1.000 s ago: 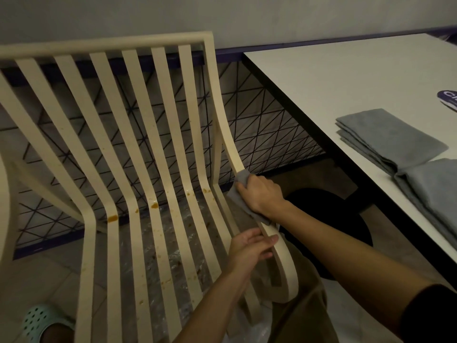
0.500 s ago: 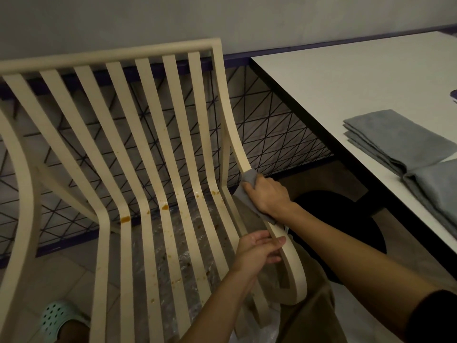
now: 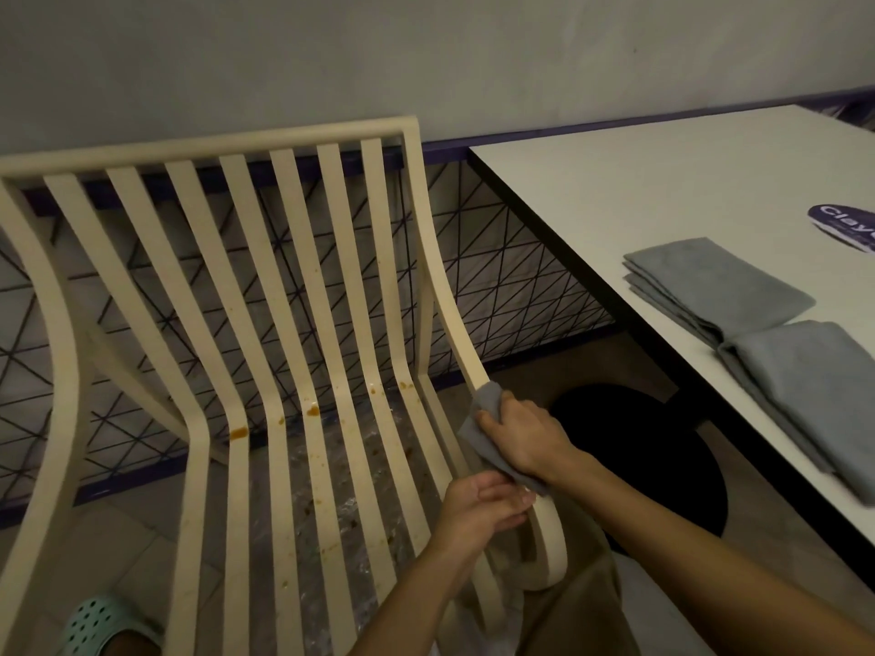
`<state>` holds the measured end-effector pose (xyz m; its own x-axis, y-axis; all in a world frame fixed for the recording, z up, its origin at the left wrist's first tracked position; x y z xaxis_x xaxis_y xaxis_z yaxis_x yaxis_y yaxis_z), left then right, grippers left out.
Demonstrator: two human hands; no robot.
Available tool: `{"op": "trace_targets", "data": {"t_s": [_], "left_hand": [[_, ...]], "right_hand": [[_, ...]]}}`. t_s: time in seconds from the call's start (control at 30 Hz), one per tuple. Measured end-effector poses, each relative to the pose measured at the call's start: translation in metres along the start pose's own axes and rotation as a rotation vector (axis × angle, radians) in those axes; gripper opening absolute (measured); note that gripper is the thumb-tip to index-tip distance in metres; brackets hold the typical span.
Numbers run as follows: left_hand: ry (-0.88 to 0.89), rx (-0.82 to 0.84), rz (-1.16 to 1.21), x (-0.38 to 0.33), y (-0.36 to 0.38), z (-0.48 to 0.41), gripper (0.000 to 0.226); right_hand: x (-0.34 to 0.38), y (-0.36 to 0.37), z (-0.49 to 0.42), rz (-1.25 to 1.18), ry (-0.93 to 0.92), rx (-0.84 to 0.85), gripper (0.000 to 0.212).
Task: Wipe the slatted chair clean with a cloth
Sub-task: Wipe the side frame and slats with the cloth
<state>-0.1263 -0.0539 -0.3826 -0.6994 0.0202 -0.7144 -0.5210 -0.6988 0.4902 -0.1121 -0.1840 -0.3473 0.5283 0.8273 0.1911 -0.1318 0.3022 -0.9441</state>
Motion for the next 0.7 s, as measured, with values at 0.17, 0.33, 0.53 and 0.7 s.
{"op": "trace_targets", "data": {"t_s": [0.17, 0.33, 0.53, 0.7], "left_hand": [[-0.055, 0.021, -0.011, 0.011, -0.009, 0.009, 0.03], [-0.028, -0.018, -0.23, 0.001, -0.014, 0.01, 0.014], [0.046, -0.228, -0.324, -0.021, -0.027, -0.007, 0.02], [0.08, -0.277, -0.152, -0.027, -0.029, -0.016, 0.019]], "right_hand": [[-0.004, 0.001, 0.027, 0.032, 0.008, 0.013, 0.04], [-0.009, 0.006, 0.051, 0.11, -0.026, 0.018, 0.039], [-0.016, 0.015, 0.063, 0.106, 0.016, -0.027, 0.051], [-0.011, 0.009, 0.053, 0.13, 0.002, -0.043, 0.046]]}}
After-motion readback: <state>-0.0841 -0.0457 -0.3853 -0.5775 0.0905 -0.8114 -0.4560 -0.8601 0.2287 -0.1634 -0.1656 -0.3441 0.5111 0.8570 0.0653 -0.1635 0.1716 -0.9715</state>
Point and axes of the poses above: each hand's wrist, its own z-axis away from the middle knuckle, its own y-axis out of the palm, x = y × z, the point moved 3 cm from there along -z, towards the middle knuckle, and after that the axes turned 13 degrees about z, right-handed, at the moved point
